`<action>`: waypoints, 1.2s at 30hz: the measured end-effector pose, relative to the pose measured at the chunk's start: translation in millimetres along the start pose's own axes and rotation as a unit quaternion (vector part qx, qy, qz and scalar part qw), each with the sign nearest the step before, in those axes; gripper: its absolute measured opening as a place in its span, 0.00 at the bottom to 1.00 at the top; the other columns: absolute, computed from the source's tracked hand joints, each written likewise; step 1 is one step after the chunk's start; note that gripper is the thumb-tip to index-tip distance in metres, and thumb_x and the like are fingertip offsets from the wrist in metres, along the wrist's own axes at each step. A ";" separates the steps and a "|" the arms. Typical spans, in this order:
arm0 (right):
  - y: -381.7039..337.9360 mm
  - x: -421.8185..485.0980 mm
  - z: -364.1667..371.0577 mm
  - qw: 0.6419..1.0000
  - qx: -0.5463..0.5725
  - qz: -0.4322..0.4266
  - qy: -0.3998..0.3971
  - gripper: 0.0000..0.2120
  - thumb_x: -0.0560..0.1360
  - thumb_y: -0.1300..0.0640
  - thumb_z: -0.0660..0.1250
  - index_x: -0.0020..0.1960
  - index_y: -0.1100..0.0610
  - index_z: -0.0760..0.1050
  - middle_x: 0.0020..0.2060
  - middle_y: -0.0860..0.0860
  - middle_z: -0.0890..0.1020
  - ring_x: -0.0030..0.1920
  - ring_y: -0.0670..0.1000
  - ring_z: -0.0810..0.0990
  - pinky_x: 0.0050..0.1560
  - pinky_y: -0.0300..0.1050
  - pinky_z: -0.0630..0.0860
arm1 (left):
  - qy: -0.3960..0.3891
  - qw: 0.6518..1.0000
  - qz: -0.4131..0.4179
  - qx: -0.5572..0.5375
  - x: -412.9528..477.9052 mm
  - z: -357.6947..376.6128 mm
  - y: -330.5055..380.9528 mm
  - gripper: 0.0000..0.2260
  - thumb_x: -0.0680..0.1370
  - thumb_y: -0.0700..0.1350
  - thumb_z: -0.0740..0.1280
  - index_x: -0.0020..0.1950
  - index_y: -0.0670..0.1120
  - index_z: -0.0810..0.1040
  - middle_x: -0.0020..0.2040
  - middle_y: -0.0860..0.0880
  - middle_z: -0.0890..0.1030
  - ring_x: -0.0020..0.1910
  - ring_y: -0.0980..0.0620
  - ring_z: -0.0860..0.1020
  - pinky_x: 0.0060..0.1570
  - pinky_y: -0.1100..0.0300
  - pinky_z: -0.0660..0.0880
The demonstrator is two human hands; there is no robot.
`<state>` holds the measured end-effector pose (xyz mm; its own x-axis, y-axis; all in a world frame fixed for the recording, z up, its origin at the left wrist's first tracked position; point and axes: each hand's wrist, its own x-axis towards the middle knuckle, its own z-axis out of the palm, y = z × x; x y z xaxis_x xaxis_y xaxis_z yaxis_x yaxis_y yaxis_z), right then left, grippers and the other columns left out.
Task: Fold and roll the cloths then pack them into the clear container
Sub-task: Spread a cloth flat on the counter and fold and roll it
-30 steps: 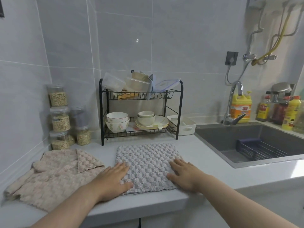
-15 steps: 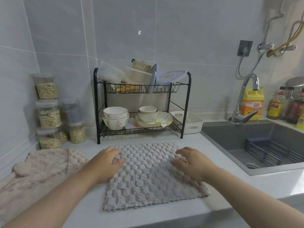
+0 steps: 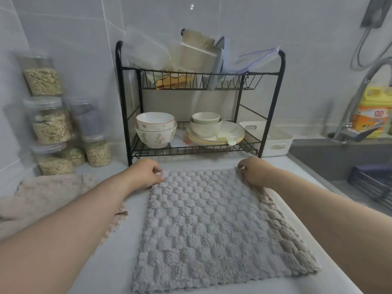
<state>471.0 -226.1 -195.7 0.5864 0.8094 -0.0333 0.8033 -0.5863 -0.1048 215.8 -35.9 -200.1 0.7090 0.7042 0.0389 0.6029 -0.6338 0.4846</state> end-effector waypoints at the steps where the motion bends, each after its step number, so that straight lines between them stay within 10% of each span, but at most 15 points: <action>1: 2.0 0.7 -0.1 1.000 0.019 0.007 0.009 0.15 0.80 0.59 0.58 0.64 0.56 0.74 0.61 0.55 0.78 0.58 0.57 0.76 0.53 0.44 0.72 | 0.005 1.000 0.000 0.005 1.2 0.0 1.6 0.08 0.74 0.47 0.72 0.38 0.47 0.78 0.35 0.52 0.76 0.35 0.56 0.73 0.33 0.65 0.66; 9: 14.7 -22.7 -2.9 0.975 0.180 0.015 0.132 0.08 0.75 0.59 0.67 0.40 0.55 0.70 0.38 0.51 0.75 0.40 0.55 0.73 0.37 0.46 0.69 | 0.057 0.998 -0.025 -0.027 -6.4 0.1 15.1 0.11 0.69 0.39 0.76 0.37 0.46 0.74 0.36 0.49 0.77 0.36 0.50 0.75 0.31 0.62 0.67; 17: 14.8 -92.8 -17.7 0.902 0.398 0.024 0.168 0.03 0.75 0.64 0.69 0.41 0.61 0.79 0.37 0.58 0.84 0.34 0.53 0.82 0.39 0.49 0.83 | 0.092 0.957 -0.045 -0.271 -73.4 -14.7 30.2 0.06 0.73 0.31 0.69 0.44 0.40 0.76 0.39 0.37 0.81 0.30 0.50 0.81 0.30 0.57 0.80; 29: 27.6 -191.7 -14.5 0.895 0.424 0.016 0.140 0.03 0.72 0.64 0.71 0.40 0.61 0.79 0.41 0.58 0.85 0.42 0.57 0.85 0.48 0.55 0.83 | 0.114 0.983 0.041 -0.136 -172.4 -19.9 37.0 0.11 0.66 0.31 0.67 0.31 0.47 0.75 0.39 0.45 0.83 0.40 0.47 0.82 0.43 0.50 0.79; 36: 31.9 -228.0 8.7 0.949 0.298 -0.039 0.099 0.06 0.68 0.66 0.68 0.36 0.56 0.76 0.43 0.54 0.85 0.42 0.52 0.83 0.41 0.39 0.77 | 0.041 0.996 0.066 -0.041 -213.5 7.6 24.8 0.11 0.68 0.35 0.64 0.34 0.50 0.69 0.43 0.48 0.79 0.43 0.49 0.78 0.41 0.56 0.73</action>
<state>362.1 -429.0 -200.1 0.5826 0.7928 0.1790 0.6781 -0.3527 -0.6449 82.1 -204.4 -203.0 0.7454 0.6427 0.1768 0.4723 -0.6964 0.5404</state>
